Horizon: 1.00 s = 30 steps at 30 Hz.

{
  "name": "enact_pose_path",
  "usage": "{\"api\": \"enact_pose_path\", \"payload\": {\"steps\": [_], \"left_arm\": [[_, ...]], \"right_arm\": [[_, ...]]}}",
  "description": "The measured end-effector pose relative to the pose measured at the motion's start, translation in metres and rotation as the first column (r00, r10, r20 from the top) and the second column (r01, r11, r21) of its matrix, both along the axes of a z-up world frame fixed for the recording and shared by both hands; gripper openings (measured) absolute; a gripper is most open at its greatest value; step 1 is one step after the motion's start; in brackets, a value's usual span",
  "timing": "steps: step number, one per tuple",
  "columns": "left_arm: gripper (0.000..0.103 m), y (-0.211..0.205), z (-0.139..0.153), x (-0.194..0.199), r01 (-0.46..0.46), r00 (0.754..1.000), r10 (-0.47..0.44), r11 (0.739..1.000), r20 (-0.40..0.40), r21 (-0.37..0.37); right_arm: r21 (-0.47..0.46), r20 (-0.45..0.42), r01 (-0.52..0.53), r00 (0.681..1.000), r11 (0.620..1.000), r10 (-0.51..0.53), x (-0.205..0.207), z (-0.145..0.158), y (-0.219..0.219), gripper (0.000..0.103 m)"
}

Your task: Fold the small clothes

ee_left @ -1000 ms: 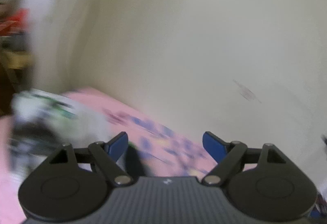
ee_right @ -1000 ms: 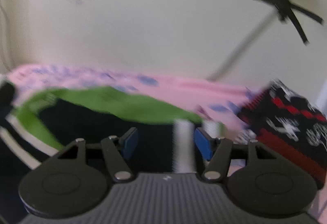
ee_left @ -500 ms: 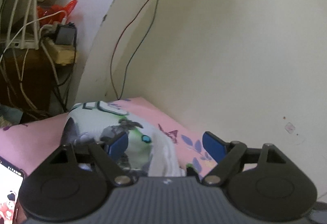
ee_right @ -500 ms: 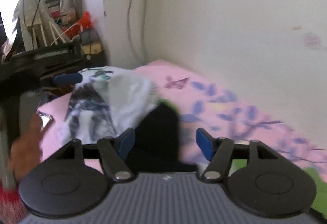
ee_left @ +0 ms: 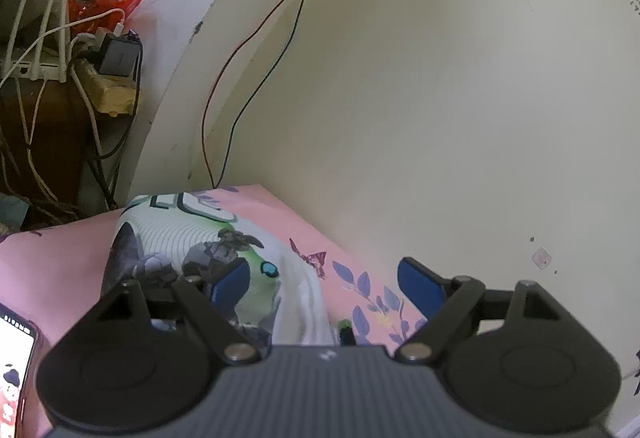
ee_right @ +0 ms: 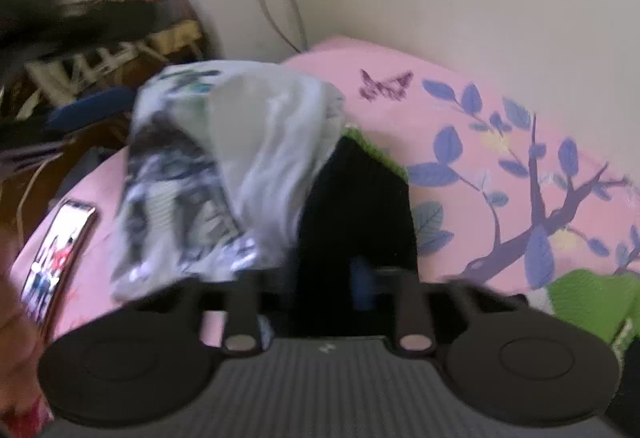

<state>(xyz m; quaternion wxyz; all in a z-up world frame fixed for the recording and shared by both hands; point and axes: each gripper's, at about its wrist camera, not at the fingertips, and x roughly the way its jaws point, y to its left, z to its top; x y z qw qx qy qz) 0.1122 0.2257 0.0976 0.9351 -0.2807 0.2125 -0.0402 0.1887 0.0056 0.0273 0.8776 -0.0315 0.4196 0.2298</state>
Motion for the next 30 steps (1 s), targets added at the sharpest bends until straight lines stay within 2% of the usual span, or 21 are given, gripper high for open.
{"api": "enact_pose_path", "payload": {"steps": [3, 6, 9, 11, 13, 14, 15, 17, 18, 20, 22, 24, 26, 30], "left_arm": [[0.085, -0.001, 0.000, 0.000, 0.003, 1.000, -0.003, 1.000, -0.001, -0.002], [0.086, -0.004, -0.001, 0.000, 0.016, 1.000, -0.016, 1.000, -0.002, 0.003], [0.088, -0.005, -0.002, 0.001, 0.026, 1.000, -0.026, 1.000, 0.000, -0.002], [0.088, -0.005, -0.003, 0.002, 0.025, 1.000, -0.025, 1.000, -0.007, -0.003], [0.088, -0.005, -0.005, 0.004, 0.034, 0.999, -0.034, 0.999, -0.014, -0.017], [0.088, -0.005, -0.006, 0.005, 0.040, 0.999, -0.041, 0.999, -0.018, -0.021], [0.088, -0.007, -0.006, 0.005, 0.047, 0.999, -0.047, 0.999, -0.021, -0.021], [0.088, -0.011, -0.007, 0.006, 0.057, 0.998, -0.057, 0.998, -0.025, -0.010], [0.088, -0.013, -0.007, 0.006, 0.061, 0.998, -0.061, 0.998, -0.026, -0.003], [0.088, -0.018, -0.007, 0.006, 0.073, 0.997, -0.073, 0.997, -0.027, 0.005], [0.089, -0.022, -0.007, 0.006, 0.085, 0.996, -0.085, 0.996, -0.030, 0.011], [0.089, -0.027, -0.009, 0.008, 0.097, 0.995, -0.096, 0.995, -0.040, 0.020], [0.089, -0.032, -0.011, 0.008, 0.111, 0.993, -0.110, 0.993, -0.048, 0.029], [0.089, -0.043, -0.013, 0.010, 0.149, 0.987, -0.145, 0.987, -0.063, 0.061]], "right_arm": [[0.059, 0.045, -0.015, 0.999, 0.998, 0.013, -0.021, 0.024, -0.015, 0.006], [0.169, 0.156, -0.095, 0.985, 0.981, 0.069, -0.051, 0.059, -0.036, 0.006], [0.299, 0.354, -0.264, 0.923, 0.917, 0.151, -0.093, 0.096, -0.071, 0.007], [0.336, 0.419, -0.360, 0.885, 0.870, 0.205, -0.119, 0.107, -0.096, 0.008], [0.348, 0.438, -0.372, 0.876, 0.860, 0.201, -0.142, 0.109, -0.120, 0.010], [0.351, 0.434, -0.373, 0.878, 0.859, 0.203, -0.150, 0.107, -0.131, 0.013], [0.358, 0.425, -0.369, 0.882, 0.858, 0.202, -0.161, 0.102, -0.142, 0.023], [0.375, 0.394, -0.326, 0.903, 0.868, 0.169, -0.182, 0.087, -0.168, 0.063], [0.390, 0.386, -0.263, 0.917, 0.882, 0.103, -0.196, 0.078, -0.183, 0.067], [0.421, 0.360, -0.152, 0.933, 0.894, -0.011, -0.217, 0.062, -0.206, 0.066], [0.463, 0.291, -0.016, 0.947, 0.886, -0.135, -0.230, 0.047, -0.227, 0.066], [0.488, 0.211, 0.090, 0.953, 0.868, -0.218, -0.239, 0.034, -0.238, 0.066], [0.469, 0.163, 0.133, 0.958, 0.873, -0.234, -0.244, 0.025, -0.235, 0.066], [0.392, 0.137, 0.098, 0.977, 0.915, -0.163, -0.246, 0.010, -0.195, 0.069]]}}
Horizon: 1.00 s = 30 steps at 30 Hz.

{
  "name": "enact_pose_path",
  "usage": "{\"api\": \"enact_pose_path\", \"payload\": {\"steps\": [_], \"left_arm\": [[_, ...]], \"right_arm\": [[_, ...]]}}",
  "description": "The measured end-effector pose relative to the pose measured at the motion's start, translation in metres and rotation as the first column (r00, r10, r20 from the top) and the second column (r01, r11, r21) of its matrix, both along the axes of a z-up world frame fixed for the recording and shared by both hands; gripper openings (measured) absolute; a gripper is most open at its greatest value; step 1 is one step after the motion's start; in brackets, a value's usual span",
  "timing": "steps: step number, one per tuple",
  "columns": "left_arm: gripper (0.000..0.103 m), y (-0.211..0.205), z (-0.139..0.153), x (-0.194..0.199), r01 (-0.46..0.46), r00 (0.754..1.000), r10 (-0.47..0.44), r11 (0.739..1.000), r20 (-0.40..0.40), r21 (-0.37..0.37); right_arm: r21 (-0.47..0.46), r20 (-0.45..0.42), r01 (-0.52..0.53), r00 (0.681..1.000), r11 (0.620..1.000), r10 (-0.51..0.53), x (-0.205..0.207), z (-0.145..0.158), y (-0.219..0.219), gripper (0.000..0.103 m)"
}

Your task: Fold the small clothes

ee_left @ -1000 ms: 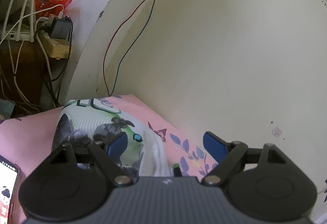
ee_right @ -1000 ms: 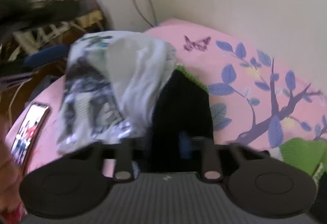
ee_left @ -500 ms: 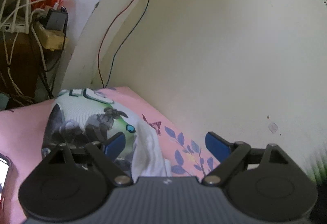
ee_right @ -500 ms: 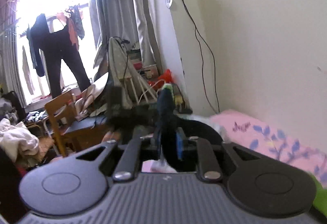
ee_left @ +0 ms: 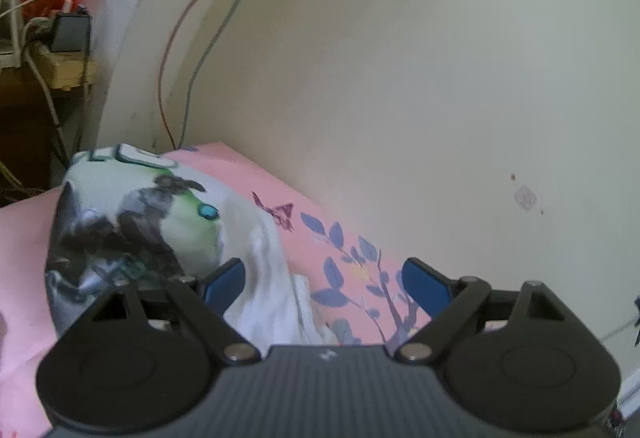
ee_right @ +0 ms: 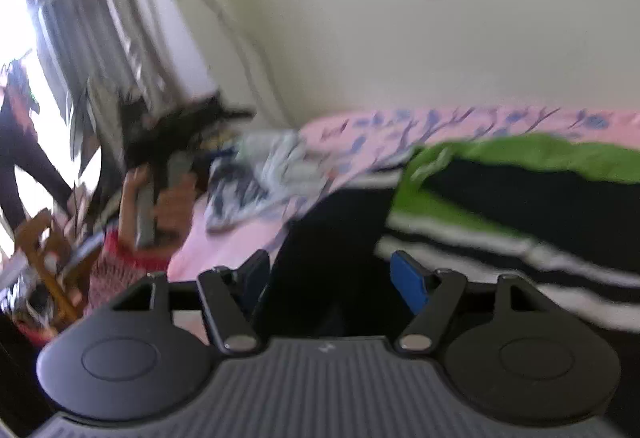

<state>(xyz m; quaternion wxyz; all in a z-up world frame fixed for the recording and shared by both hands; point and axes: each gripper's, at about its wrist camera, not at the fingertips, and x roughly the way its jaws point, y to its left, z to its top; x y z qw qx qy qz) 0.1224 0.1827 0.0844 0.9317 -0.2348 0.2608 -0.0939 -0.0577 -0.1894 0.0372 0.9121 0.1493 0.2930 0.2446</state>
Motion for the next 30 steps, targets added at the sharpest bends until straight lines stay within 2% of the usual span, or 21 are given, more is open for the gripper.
{"api": "enact_pose_path", "payload": {"steps": [2, 7, 9, 10, 11, 14, 17, 19, 22, 23, 24, 26, 28, 30], "left_arm": [[0.089, -0.007, -0.002, 0.002, 0.024, 1.000, -0.024, 1.000, -0.012, 0.017], [0.089, -0.021, -0.010, 0.008, 0.086, 0.995, -0.084, 0.996, -0.052, 0.036], [0.089, -0.025, -0.013, 0.010, 0.088, 0.994, -0.084, 0.994, -0.065, 0.057], [0.089, -0.026, -0.014, 0.011, 0.087, 0.994, -0.083, 0.994, -0.072, 0.064], [0.089, -0.027, -0.016, 0.012, 0.087, 0.993, -0.082, 0.994, -0.081, 0.067], [0.089, -0.026, -0.020, 0.014, 0.089, 0.991, -0.083, 0.994, -0.100, 0.059], [0.089, -0.026, -0.021, 0.016, 0.094, 0.991, -0.088, 0.994, -0.104, 0.053], [0.089, -0.028, -0.022, 0.016, 0.099, 0.990, -0.092, 0.993, -0.107, 0.060], [0.089, -0.034, -0.023, 0.018, 0.115, 0.988, -0.107, 0.991, -0.112, 0.071], [0.089, -0.035, -0.023, 0.017, 0.120, 0.988, -0.111, 0.990, -0.111, 0.076], [0.089, -0.037, -0.023, 0.017, 0.123, 0.987, -0.114, 0.989, -0.111, 0.084], [0.089, -0.042, -0.023, 0.016, 0.128, 0.987, -0.116, 0.986, -0.107, 0.105], [0.089, -0.046, -0.024, 0.015, 0.133, 0.987, -0.121, 0.984, -0.103, 0.119], [0.090, -0.050, -0.024, 0.014, 0.143, 0.987, -0.131, 0.981, -0.098, 0.130]], "right_arm": [[-0.076, -0.037, -0.039, 0.999, 0.996, 0.036, 0.004, -0.010, 0.026, 0.069], [-0.264, -0.011, -0.141, 0.990, 0.954, 0.143, -0.005, -0.027, 0.075, 0.076], [-0.341, -0.019, -0.145, 0.989, 0.929, 0.147, -0.003, -0.030, 0.085, 0.070], [-0.388, -0.024, -0.150, 0.988, 0.909, 0.153, -0.002, -0.032, 0.090, 0.057], [-0.424, -0.024, -0.160, 0.986, 0.891, 0.165, -0.002, -0.033, 0.093, 0.031], [-0.453, -0.050, -0.173, 0.984, 0.875, 0.169, -0.001, -0.026, 0.090, 0.000], [-0.541, -0.015, -0.147, 0.986, 0.828, 0.165, 0.001, -0.016, 0.086, 0.000], [-0.623, 0.041, -0.099, 0.986, 0.776, 0.159, 0.002, 0.001, 0.078, 0.000], [-0.714, 0.110, 0.013, 0.990, 0.700, 0.094, 0.015, 0.026, 0.051, 0.000], [-0.716, 0.114, 0.045, 0.992, 0.697, 0.053, 0.022, 0.035, 0.038, 0.000], [-0.697, 0.097, 0.052, 0.995, 0.716, 0.023, 0.028, 0.041, 0.026, 0.000], [-0.567, 0.016, 0.028, 1.000, 0.823, -0.023, 0.037, 0.049, -0.002, 0.000], [-0.415, -0.032, 0.001, 0.999, 0.910, -0.016, 0.037, 0.039, -0.011, 0.001], [-0.313, -0.096, -0.035, 0.995, 0.949, 0.005, 0.037, 0.018, -0.006, 0.018]]}}
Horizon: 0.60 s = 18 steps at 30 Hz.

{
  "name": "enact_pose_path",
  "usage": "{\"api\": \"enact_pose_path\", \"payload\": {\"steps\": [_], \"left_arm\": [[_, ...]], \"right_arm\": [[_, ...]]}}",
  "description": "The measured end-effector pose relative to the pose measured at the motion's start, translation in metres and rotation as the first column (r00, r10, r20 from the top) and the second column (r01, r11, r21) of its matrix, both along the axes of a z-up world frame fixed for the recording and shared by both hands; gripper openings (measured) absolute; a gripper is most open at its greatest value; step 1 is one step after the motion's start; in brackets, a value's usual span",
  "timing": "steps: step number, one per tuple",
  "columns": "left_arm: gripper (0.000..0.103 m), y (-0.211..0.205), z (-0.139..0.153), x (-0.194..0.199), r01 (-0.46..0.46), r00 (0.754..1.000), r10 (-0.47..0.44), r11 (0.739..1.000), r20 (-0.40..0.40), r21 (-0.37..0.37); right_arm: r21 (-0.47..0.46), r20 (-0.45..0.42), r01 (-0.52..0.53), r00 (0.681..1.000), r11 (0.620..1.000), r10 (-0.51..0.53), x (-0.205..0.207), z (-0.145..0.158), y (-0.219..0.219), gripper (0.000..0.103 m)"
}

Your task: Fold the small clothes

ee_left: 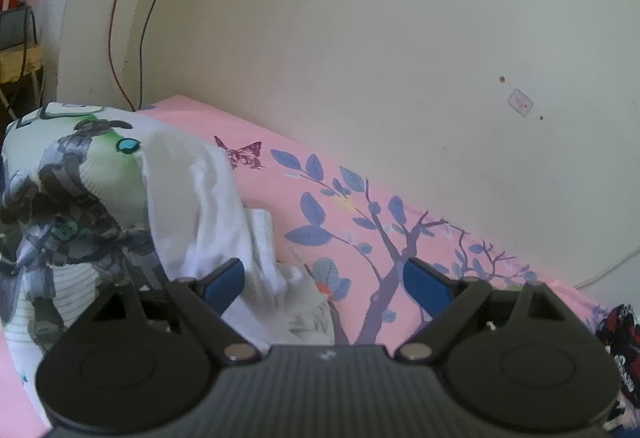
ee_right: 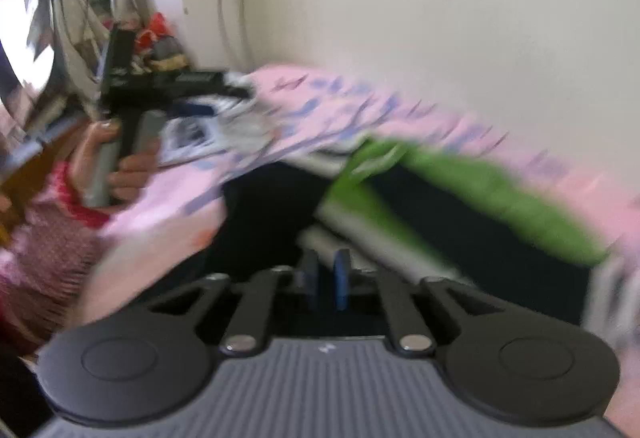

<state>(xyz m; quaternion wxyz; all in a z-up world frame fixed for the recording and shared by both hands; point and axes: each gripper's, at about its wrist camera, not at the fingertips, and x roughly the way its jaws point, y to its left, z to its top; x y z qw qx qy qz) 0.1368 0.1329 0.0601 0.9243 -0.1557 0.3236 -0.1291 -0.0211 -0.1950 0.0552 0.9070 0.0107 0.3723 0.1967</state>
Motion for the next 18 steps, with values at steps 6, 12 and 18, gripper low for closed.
{"api": "enact_pose_path", "payload": {"steps": [6, 12, 18], "left_arm": [[0.092, -0.015, -0.005, 0.002, 0.087, 0.996, -0.087, 0.996, -0.007, -0.018], [0.092, -0.036, -0.011, 0.000, 0.224, 0.974, -0.226, 0.971, -0.025, -0.079], [0.092, -0.049, -0.022, 0.001, 0.250, 0.966, -0.252, 0.967, -0.055, -0.045]], "right_arm": [[0.209, -0.118, -0.014, 0.992, 0.978, 0.040, -0.017, -0.054, 0.014, 0.054], [0.335, -0.137, 0.028, 0.990, 0.942, 0.019, -0.021, -0.060, 0.015, 0.044], [0.299, -0.123, 0.041, 0.992, 0.953, -0.004, -0.011, -0.051, 0.018, 0.002]]}}
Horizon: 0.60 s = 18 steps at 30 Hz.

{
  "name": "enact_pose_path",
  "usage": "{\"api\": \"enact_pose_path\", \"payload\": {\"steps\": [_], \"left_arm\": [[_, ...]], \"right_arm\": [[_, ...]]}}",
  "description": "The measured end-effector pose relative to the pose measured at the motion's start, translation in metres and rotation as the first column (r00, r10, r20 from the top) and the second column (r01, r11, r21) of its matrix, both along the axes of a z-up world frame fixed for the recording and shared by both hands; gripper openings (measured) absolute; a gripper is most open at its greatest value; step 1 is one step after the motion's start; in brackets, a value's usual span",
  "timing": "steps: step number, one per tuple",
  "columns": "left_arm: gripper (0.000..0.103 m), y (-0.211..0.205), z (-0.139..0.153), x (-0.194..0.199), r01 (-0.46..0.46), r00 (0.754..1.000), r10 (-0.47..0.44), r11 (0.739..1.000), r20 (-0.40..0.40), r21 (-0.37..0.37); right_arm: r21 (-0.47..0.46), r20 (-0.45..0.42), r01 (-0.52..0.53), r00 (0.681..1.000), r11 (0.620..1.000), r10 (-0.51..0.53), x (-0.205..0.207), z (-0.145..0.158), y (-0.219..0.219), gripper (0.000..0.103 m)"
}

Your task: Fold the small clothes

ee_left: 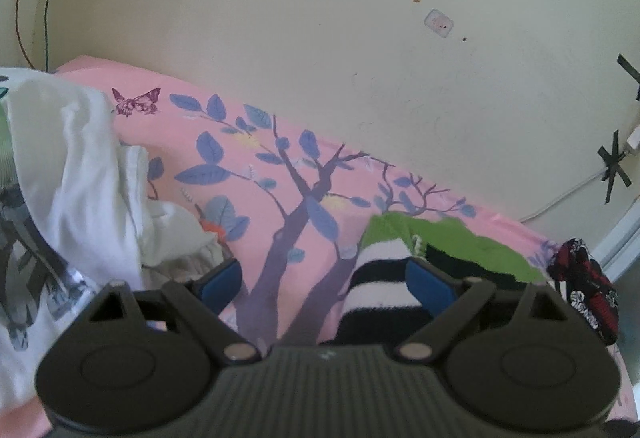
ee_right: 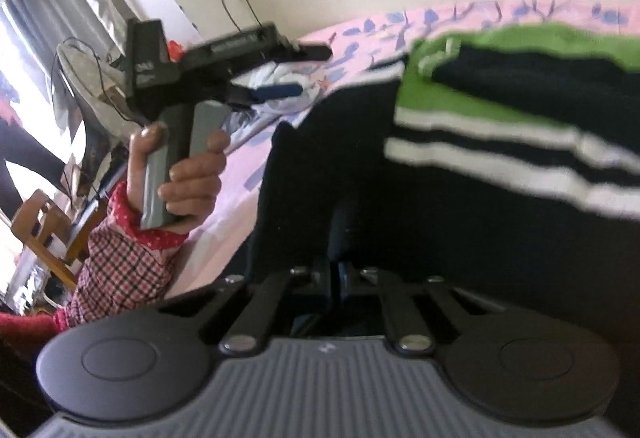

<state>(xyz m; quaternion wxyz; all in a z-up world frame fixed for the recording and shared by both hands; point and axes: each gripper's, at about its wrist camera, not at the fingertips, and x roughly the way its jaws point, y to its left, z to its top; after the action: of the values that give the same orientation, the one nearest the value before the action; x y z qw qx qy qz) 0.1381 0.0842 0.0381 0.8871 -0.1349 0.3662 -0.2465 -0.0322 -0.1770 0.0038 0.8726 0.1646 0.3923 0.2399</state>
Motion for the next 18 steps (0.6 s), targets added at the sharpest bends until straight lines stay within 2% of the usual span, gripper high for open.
{"api": "enact_pose_path", "payload": {"steps": [4, 6, 7, 8, 9, 10, 12, 13, 14, 15, 17, 18], "left_arm": [[0.092, 0.009, -0.002, 0.003, -0.027, 1.000, 0.027, 1.000, -0.012, -0.016], [0.092, 0.010, -0.004, 0.005, -0.040, 0.999, 0.040, 0.999, -0.019, -0.019], [0.092, 0.010, -0.004, 0.006, -0.043, 0.999, 0.043, 0.999, -0.020, -0.021], [0.092, 0.010, -0.004, 0.006, -0.045, 0.999, 0.044, 0.999, -0.020, -0.020], [0.092, 0.011, -0.003, 0.005, -0.044, 0.999, 0.043, 0.999, -0.018, -0.019], [0.092, 0.010, -0.003, 0.004, -0.042, 0.999, 0.042, 0.999, -0.014, -0.017], [0.092, 0.007, -0.003, 0.004, -0.035, 0.999, 0.035, 0.999, -0.006, -0.010], [0.092, 0.006, -0.003, 0.003, -0.033, 0.999, 0.033, 0.999, -0.001, -0.003], [0.092, 0.004, -0.003, 0.003, -0.031, 1.000, 0.031, 1.000, 0.002, 0.004], [0.092, 0.003, -0.004, 0.003, -0.027, 1.000, 0.027, 1.000, 0.005, 0.007], [0.092, -0.001, -0.004, 0.004, -0.010, 1.000, 0.010, 1.000, 0.006, 0.005], [0.092, -0.004, -0.004, 0.004, -0.004, 1.000, 0.004, 1.000, 0.002, 0.002]], "right_arm": [[-0.187, 0.181, 0.063, 0.983, 0.980, -0.029, -0.007, 0.052, -0.016, 0.001], [-0.332, 0.295, 0.147, 0.954, 0.932, -0.046, -0.009, 0.081, -0.032, 0.001], [-0.431, 0.359, 0.209, 0.932, 0.878, -0.046, -0.010, 0.093, -0.038, 0.001], [-0.526, 0.406, 0.264, 0.913, 0.809, -0.034, -0.010, 0.100, -0.043, 0.001], [-0.622, 0.437, 0.318, 0.899, 0.715, -0.019, -0.008, 0.102, -0.051, 0.002], [-0.698, 0.442, 0.351, 0.897, 0.624, -0.010, -0.004, 0.099, -0.059, 0.003], [-0.786, 0.412, 0.378, 0.910, 0.490, -0.042, 0.007, 0.080, -0.081, 0.006], [-0.786, 0.409, 0.407, 0.907, 0.465, -0.102, 0.010, 0.069, -0.094, 0.032], [-0.771, 0.385, 0.411, 0.909, 0.486, -0.157, 0.012, 0.060, -0.105, 0.054], [-0.726, 0.352, 0.423, 0.906, 0.542, -0.237, 0.011, 0.052, -0.119, 0.051], [-0.599, 0.315, 0.449, 0.893, 0.663, -0.321, 0.000, 0.044, -0.133, 0.049], [-0.551, 0.314, 0.461, 0.887, 0.695, -0.340, -0.005, 0.041, -0.138, 0.049]]}}
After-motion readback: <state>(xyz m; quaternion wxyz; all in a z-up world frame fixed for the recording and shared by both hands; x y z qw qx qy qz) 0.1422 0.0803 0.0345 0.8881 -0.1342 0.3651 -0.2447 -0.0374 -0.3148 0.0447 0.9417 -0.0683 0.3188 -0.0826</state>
